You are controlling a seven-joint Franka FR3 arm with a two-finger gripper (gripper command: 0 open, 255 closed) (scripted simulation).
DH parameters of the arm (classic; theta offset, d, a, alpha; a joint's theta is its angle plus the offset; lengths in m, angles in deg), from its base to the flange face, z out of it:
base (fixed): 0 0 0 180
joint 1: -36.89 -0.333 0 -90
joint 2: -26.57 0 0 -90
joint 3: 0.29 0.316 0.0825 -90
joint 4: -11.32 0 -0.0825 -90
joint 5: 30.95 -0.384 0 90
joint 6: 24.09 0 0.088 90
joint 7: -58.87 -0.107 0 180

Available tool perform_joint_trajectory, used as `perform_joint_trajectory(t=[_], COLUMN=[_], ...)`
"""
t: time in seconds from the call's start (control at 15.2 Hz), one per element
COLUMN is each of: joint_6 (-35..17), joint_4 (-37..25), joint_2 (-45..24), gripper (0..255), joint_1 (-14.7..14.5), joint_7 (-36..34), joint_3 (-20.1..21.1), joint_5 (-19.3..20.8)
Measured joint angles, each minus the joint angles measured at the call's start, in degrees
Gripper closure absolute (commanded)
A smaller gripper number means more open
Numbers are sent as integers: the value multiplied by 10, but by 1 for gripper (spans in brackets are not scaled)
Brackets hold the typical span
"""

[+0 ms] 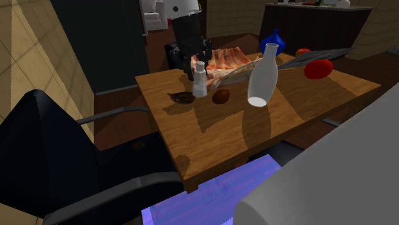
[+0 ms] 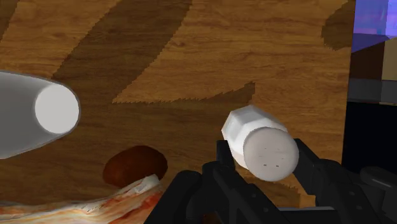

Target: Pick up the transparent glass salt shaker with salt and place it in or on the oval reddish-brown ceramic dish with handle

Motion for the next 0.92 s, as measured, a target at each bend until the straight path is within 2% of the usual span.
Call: perform_joint_trajectory(t=[0.53,0.79,0.92], joint_6=[40,83,85], joint_4=[-219,-362,-389], joint_2=[-180,-281,-307], gripper=[255,255,255], joint_1=[-2,-7,-8], joint_7=[-4,-3,-3], joint_3=[4,4,4], joint_5=[8,13,14])
